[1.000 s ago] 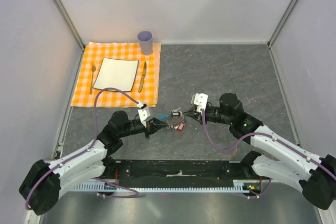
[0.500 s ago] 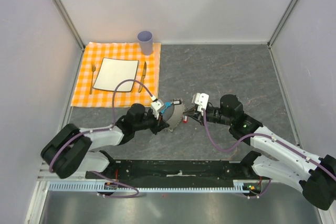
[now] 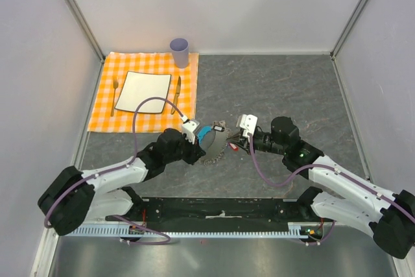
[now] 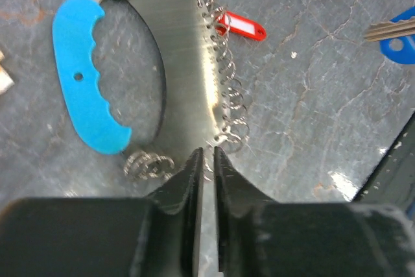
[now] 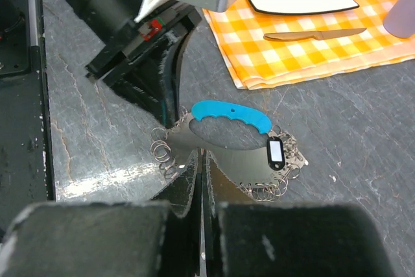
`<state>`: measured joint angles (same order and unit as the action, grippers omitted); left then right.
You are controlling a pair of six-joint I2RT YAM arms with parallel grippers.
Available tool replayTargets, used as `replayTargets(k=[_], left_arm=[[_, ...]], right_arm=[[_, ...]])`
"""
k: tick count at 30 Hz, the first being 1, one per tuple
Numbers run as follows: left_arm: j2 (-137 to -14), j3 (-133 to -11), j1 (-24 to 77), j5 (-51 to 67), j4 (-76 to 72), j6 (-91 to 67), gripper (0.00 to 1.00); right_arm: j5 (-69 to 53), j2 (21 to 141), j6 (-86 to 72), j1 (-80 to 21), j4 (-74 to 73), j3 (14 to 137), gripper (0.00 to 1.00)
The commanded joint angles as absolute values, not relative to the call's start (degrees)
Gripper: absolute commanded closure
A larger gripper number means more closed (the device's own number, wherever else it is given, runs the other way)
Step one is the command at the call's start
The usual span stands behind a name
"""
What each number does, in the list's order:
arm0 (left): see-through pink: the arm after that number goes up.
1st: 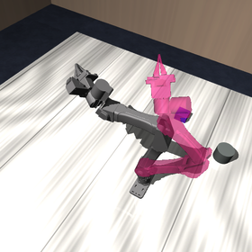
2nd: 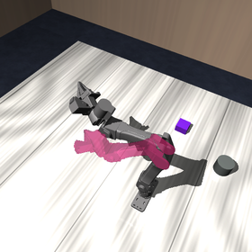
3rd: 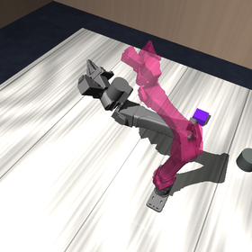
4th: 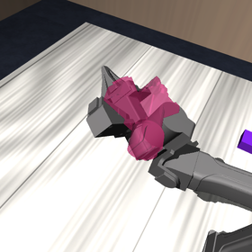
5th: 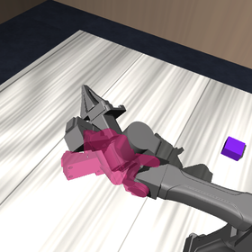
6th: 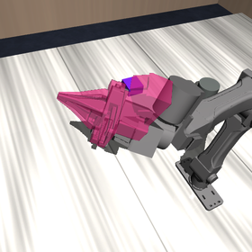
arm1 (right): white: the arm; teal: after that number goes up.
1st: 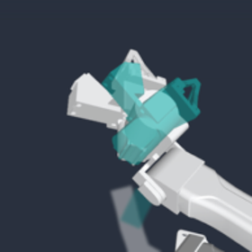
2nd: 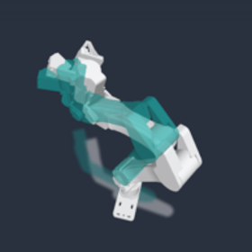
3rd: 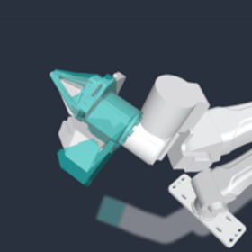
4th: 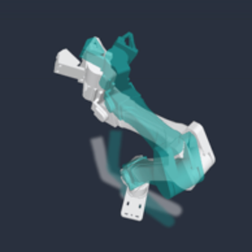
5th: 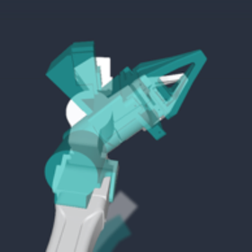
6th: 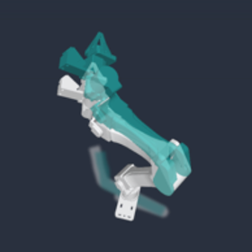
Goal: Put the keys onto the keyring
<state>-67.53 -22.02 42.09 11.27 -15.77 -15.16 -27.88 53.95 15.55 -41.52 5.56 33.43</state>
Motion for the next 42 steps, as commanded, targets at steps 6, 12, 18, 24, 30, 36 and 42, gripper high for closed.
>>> replayTargets(k=[6,12,18,24,30,36,42], left_arm=[[-64.95,-24.35,47.72,0.62,-3.43,-34.43,0.6],[-65.3,-24.26,47.72,-4.48,1.67,-39.72,0.59],[-67.05,-23.38,47.64,-4.84,0.97,-40.61,0.59],[-72.06,-22.77,47.72,-3.0,-4.56,-40.78,0.64],[-73.3,-19.43,47.72,-1.41,-10.54,-42.89,0.65],[-71.55,-17.76,47.81,-1.06,-10.9,-44.56,0.65],[-68.82,-16.0,47.99,-1.14,-9.32,-46.76,0.65]], right_arm=[[-16.71,50.37,11.96,-41.75,8.0,32.7,1.0],[-14.5,49.13,11.43,-41.66,7.91,32.26,1.0],[-14.94,49.31,11.16,-41.75,8.7,31.99,1.0],[-15.2,49.4,11.07,-41.75,8.7,31.99,1.0],[-15.38,49.75,11.34,-41.75,8.61,32.08,1.0],[-15.73,49.83,11.51,-41.75,8.53,32.26,1.0],[-16.08,50.1,11.6,-41.75,8.35,32.26,1.0]])
